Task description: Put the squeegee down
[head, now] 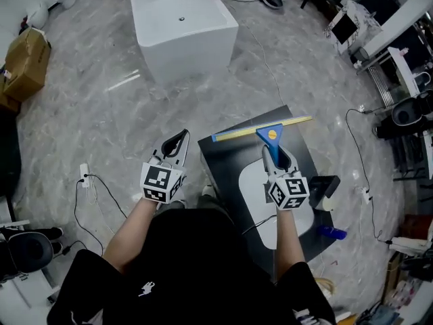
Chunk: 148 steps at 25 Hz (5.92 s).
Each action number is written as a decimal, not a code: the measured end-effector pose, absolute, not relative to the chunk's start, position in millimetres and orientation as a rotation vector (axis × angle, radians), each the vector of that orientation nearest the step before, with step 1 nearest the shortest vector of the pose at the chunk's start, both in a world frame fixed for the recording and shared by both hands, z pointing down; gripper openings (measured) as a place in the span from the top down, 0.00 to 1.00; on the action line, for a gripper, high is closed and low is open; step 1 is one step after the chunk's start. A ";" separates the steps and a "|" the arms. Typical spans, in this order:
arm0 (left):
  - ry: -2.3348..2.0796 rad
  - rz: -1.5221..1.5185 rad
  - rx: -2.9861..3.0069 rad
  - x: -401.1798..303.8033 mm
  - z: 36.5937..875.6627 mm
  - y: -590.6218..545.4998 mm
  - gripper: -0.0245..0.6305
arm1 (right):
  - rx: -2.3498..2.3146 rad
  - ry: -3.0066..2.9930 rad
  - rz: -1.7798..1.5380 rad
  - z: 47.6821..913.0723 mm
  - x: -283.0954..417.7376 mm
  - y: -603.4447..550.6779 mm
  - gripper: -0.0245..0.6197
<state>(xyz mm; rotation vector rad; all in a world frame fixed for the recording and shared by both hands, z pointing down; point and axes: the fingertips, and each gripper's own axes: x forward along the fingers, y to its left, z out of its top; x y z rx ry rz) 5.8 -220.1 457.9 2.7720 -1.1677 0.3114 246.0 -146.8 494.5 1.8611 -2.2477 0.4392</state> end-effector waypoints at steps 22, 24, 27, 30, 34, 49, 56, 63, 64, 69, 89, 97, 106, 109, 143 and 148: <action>-1.211 0.557 2.664 48.6 530.9 -237.8 0.96 | 1.555 -2.223 0.453 628.2 258.2 -195.5 0.76; -1.213 0.577 2.655 48.8 535.7 -240.0 0.96 | 1.554 -2.215 0.470 637.5 260.1 -197.8 0.76; -1.222 0.580 2.649 49.5 541.1 -244.4 0.96 | 1.554 -2.202 0.503 651.5 264.7 -200.7 0.76; -1.228 0.594 2.638 50.5 547.2 -246.8 0.96 | 1.550 -2.189 0.526 663.3 268.1 -203.8 0.76; -1.225 0.619 2.621 51.6 556.5 -248.8 0.96 | 1.541 -2.175 0.544 673.2 268.7 -209.9 0.76; -1.245 0.652 2.564 45.8 576.1 -253.7 0.96 | 1.503 -2.114 0.561 703.2 266.2 -224.0 0.76; -1.254 0.662 2.543 39.6 580.5 -253.5 0.96 | 1.495 -2.089 0.573 711.0 265.6 -225.8 0.76; -1.246 0.678 2.535 34.3 583.2 -249.7 0.96 | 1.507 -2.065 0.585 716.0 263.1 -228.4 0.76; -1.247 0.681 2.534 33.7 583.5 -249.4 0.96 | 1.508 -2.063 0.585 716.7 262.7 -228.5 0.76; -1.250 0.680 2.527 31.6 584.4 -251.6 0.96 | 1.507 -2.051 0.587 718.0 262.1 -232.3 0.76; -1.249 0.669 2.510 26.8 590.1 -254.5 0.96 | 1.455 -1.966 0.659 732.3 263.2 -232.3 0.76; -1.247 0.669 2.501 24.1 592.9 -254.4 0.96 | 1.439 -1.944 0.690 733.8 264.1 -233.2 0.76; -1.262 0.669 2.499 18.3 590.1 -254.5 0.96 | 1.409 -1.941 0.706 734.6 264.5 -236.8 0.76; -1.278 0.676 2.497 14.2 588.4 -249.9 0.96 | 1.413 -1.941 0.711 735.6 263.3 -236.1 0.75; -0.724 0.524 2.883 38.0 499.8 -198.2 0.96 | 2.097 -1.966 0.671 553.3 256.2 -118.6 0.96; -0.623 0.443 2.947 37.0 475.2 -188.6 0.96 | 2.197 -1.963 0.586 509.3 233.5 -88.7 0.96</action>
